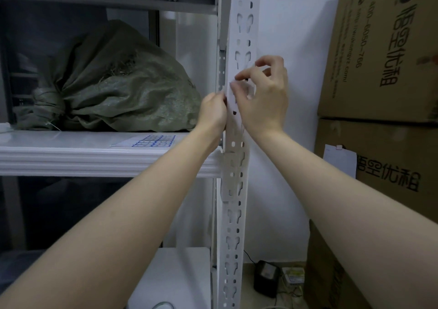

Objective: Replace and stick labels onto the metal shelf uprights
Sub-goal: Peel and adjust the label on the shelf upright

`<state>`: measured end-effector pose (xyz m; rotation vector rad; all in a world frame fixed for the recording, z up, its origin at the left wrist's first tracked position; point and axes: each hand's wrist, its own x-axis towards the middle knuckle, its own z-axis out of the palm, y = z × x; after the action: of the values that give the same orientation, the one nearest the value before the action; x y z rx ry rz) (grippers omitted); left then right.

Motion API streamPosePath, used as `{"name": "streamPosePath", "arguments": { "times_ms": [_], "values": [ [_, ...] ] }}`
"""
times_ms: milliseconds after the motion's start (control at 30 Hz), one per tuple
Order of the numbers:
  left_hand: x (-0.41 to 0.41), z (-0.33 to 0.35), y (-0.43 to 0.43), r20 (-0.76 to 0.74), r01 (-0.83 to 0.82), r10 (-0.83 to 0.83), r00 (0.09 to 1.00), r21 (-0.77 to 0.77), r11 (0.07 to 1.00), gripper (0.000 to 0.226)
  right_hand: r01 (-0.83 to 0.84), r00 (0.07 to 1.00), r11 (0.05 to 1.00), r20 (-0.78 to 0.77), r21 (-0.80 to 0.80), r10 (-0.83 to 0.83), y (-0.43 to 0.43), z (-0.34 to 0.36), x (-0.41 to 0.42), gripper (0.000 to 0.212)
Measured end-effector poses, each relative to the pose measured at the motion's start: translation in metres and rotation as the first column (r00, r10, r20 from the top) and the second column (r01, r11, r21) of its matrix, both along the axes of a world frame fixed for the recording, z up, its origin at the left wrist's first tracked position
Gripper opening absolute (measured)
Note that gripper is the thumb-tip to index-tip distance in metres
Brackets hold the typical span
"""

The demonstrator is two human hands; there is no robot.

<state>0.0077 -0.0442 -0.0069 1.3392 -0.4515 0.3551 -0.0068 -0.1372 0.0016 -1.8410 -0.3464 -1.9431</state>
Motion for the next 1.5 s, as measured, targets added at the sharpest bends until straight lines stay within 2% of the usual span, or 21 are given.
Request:
{"name": "streamPosePath", "arguments": {
  "times_ms": [133,333,467,567,667,767,900,1033,1300,1500],
  "values": [
    [0.006,-0.017,-0.002,-0.020,0.018,-0.019,1.000,-0.039,0.999,0.035,0.064,0.997,0.997,0.045,-0.050,-0.062,0.003,-0.003,0.004,0.007],
    [0.010,-0.018,-0.002,0.134,-0.201,0.204,0.970,-0.035,0.979,0.025,0.188,0.980,0.978,0.087,-0.094,-0.180,0.014,-0.002,0.008,0.004],
    [0.002,-0.011,0.012,0.248,-0.247,0.254,0.935,-0.059,0.967,0.020,0.108,0.990,0.994,0.087,0.008,-0.108,0.018,-0.006,0.009,0.009],
    [-0.006,-0.009,0.022,0.296,-0.266,0.270,0.916,-0.055,0.963,0.012,0.111,0.991,0.994,0.072,0.018,-0.112,0.018,-0.007,0.008,0.010],
    [-0.014,-0.009,0.027,0.285,-0.222,0.232,0.930,-0.068,0.973,0.008,0.134,0.991,0.991,0.002,0.003,-0.134,0.020,-0.005,0.008,0.011],
    [-0.020,-0.008,0.028,0.229,-0.152,0.176,0.957,-0.118,0.981,0.005,0.057,0.998,0.997,-0.031,0.059,-0.055,0.017,-0.007,0.006,0.013],
    [-0.024,-0.005,0.024,0.175,0.058,-0.029,0.984,-0.164,0.985,0.015,-0.018,0.999,0.996,-0.030,0.090,0.020,0.017,-0.019,0.000,0.015],
    [-0.027,-0.005,0.021,0.166,0.221,-0.194,0.967,-0.163,0.962,0.023,-0.094,0.994,0.990,-0.043,0.101,0.099,0.022,-0.025,-0.006,0.015],
    [-0.033,0.002,0.021,0.056,0.448,-0.451,0.891,-0.265,0.854,0.017,-0.258,0.965,0.932,0.015,0.254,0.263,0.026,-0.017,-0.017,0.010],
    [-0.029,0.003,0.023,0.053,0.430,-0.435,0.899,-0.297,0.852,0.018,-0.288,0.955,0.932,-0.008,0.220,0.297,0.023,-0.018,-0.019,0.021]
  ]
}}
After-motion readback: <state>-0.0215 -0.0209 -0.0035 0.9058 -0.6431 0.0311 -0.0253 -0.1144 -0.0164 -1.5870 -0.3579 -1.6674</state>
